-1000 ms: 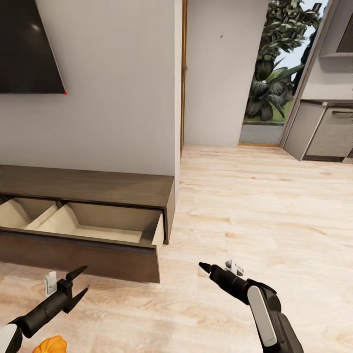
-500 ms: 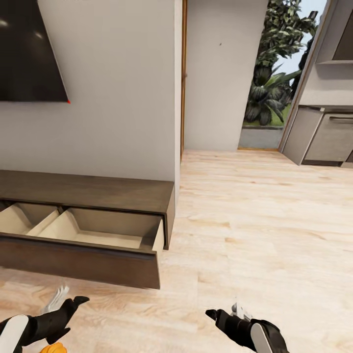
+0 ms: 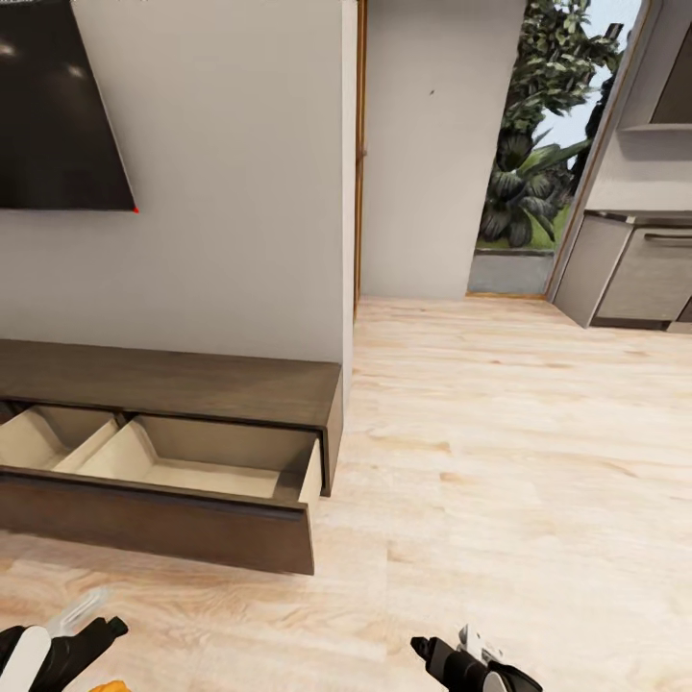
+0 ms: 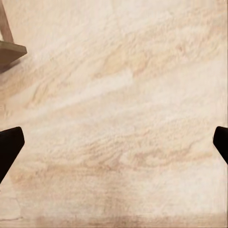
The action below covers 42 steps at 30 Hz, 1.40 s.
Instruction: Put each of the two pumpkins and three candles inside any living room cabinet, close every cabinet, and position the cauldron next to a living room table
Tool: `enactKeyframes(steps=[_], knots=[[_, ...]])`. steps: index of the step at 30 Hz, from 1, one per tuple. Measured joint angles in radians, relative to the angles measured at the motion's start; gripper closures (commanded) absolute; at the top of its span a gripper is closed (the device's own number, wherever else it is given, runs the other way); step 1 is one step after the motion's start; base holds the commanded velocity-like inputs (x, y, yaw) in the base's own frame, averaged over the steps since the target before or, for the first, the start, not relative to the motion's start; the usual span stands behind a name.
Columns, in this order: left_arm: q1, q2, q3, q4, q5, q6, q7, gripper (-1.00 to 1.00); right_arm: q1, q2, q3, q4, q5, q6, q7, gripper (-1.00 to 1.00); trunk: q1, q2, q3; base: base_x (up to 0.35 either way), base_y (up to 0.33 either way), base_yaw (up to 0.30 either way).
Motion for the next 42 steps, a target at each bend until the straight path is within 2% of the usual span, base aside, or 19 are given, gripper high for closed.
enactKeyframes(steps=[4, 5, 8, 11, 15, 20, 23, 33, 42], knots=[[0.000, 0.006, -0.083, 0.012, -0.001, -0.020, -0.012, -1.00, 0.000, 0.001, 0.007, -0.001, 0.004, -0.033, 0.004, -1.00, -0.015, 0.028, 0.013, 0.000, 0.000, 0.000], [0.000, 0.011, -0.097, 0.014, -0.003, -0.022, -0.054, -1.00, 0.000, -0.001, 0.044, -0.001, 0.002, -0.037, 0.004, -1.00, -0.019, 0.035, 0.016, 0.000, 0.000, 0.000], [0.000, 0.014, -0.103, 0.015, -0.004, -0.023, -0.110, -1.00, 0.000, 0.000, 0.083, 0.000, 0.000, -0.038, 0.004, -1.00, -0.031, 0.056, 0.025, 0.000, 0.000, 0.000], [-0.001, 0.019, -0.103, 0.014, -0.016, -0.019, -0.130, -1.00, 0.000, 0.000, 0.096, 0.000, 0.002, -0.038, 0.001, -1.00, -0.042, 0.077, 0.034, 0.000, 0.000, 0.000], [-0.003, 0.048, -0.102, -0.005, -0.023, -0.004, -0.137, -1.00, 0.000, 0.002, 0.100, 0.000, 0.001, -0.039, 0.000, -1.00, -0.058, 0.105, 0.047, 0.000, 0.000, 0.000], [-0.003, 0.104, -0.098, -0.057, -0.016, 0.063, -0.138, -1.00, 0.000, -0.001, 0.097, 0.001, -0.003, -0.039, -0.001, -1.00, -0.077, 0.140, 0.063, 0.000, 0.000, 0.000], [-0.003, 0.120, -0.094, -0.080, -0.011, 0.085, -0.139, -1.00, 0.000, -0.001, 0.096, 0.001, -0.005, -0.038, -0.003, -1.00, -0.088, 0.161, 0.072, -0.011, 0.000, 0.000], [-0.003, 0.129, -0.090, -0.110, -0.009, 0.119, -0.140, -1.00, 0.000, 0.001, 0.096, 0.012, -0.007, -0.042, -0.007, -1.00, -0.126, 0.231, 0.103, -0.287, 0.000, 0.018], [-0.003, 0.123, -0.097, -0.193, -0.010, 0.121, -0.138, -1.00, 0.000, 0.002, 0.099, 0.032, 0.002, -0.044, -0.008, -1.00, -0.127, 0.231, 0.100, -0.113, 0.000, 0.238]])
